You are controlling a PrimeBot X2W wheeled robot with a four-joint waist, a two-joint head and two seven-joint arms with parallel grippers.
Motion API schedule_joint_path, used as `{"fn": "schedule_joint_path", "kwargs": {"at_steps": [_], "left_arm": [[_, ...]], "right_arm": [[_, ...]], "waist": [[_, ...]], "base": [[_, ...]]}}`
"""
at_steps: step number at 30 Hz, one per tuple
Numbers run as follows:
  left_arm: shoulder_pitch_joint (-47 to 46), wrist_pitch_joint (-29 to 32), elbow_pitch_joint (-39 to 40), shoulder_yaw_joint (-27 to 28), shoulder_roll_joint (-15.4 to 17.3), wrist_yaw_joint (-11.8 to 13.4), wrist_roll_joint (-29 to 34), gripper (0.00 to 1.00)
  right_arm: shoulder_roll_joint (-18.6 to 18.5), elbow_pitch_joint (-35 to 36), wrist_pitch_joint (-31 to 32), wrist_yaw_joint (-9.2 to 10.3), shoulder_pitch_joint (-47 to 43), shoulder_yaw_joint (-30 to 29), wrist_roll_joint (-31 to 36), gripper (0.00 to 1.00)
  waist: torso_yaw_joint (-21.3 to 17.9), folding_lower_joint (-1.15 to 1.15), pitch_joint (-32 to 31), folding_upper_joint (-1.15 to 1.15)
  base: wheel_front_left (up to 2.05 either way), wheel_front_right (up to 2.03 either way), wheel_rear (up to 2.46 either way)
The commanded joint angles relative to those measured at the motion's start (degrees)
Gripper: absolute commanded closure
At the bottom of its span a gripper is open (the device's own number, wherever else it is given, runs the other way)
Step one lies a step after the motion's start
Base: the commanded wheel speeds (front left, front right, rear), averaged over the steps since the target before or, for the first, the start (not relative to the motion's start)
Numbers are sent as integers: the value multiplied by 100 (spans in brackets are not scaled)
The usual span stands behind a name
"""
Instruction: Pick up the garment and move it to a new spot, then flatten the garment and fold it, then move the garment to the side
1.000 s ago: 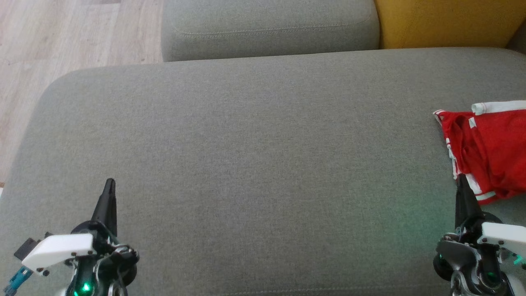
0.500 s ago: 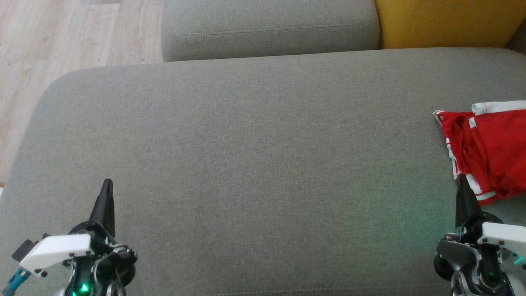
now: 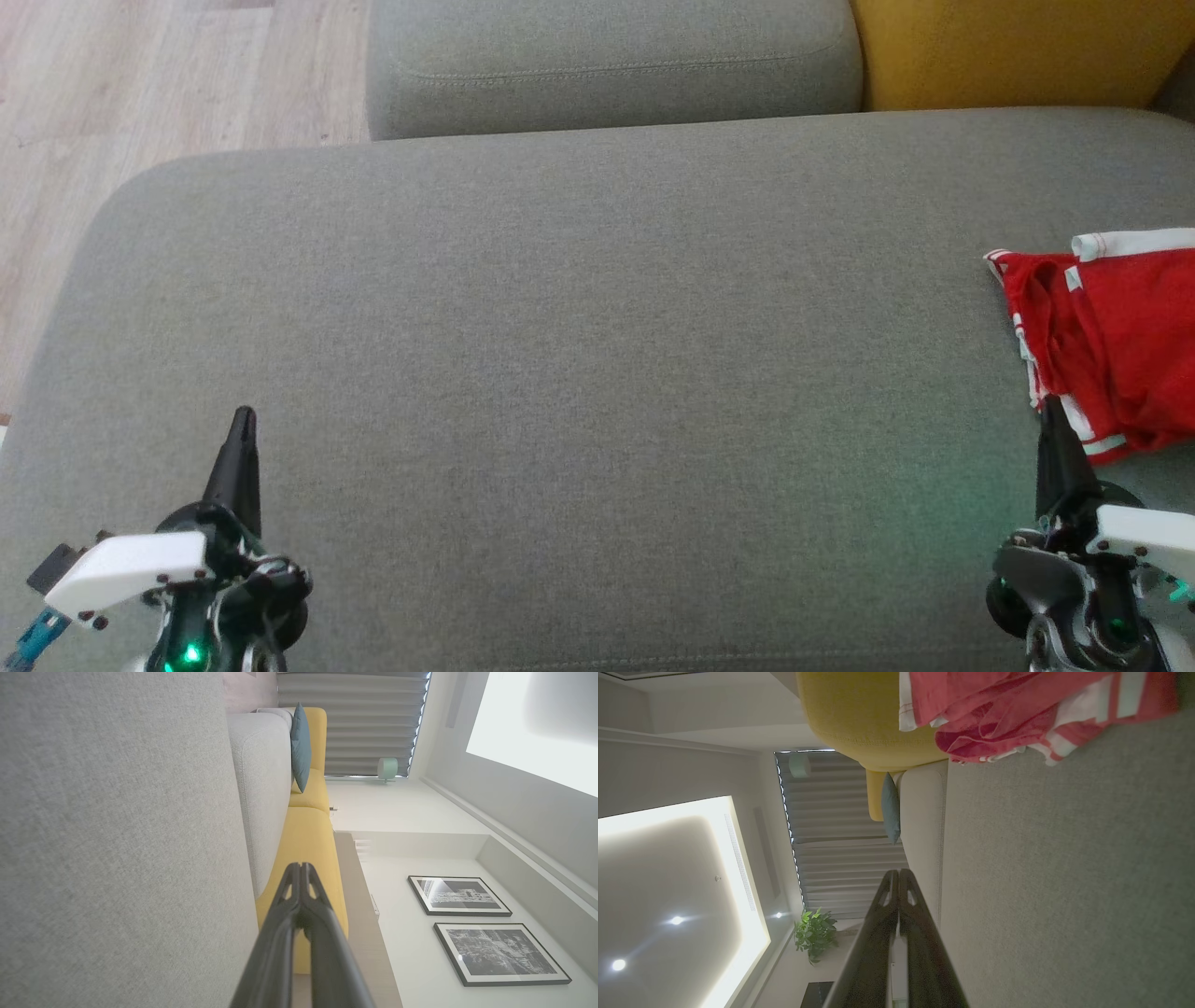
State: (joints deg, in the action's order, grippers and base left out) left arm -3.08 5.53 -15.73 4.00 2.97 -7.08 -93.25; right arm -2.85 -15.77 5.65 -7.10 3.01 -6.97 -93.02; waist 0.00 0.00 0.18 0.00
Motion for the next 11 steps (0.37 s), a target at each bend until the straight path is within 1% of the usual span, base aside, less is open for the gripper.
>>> {"fn": "schedule_joint_path", "kwargs": {"at_steps": [1,11], "left_arm": [[-305,46,171,190,38,-41,57,100],[-306,52,170,198,32,-41,64,100]], "right_arm": [[-47,178,36,-39,311,104,37,100],[-42,177,43,-39,312,96,43,100]], "waist": [[0,0,0,0],[0,0,0,0]], "base": [[0,0,0],[0,0,0]]}}
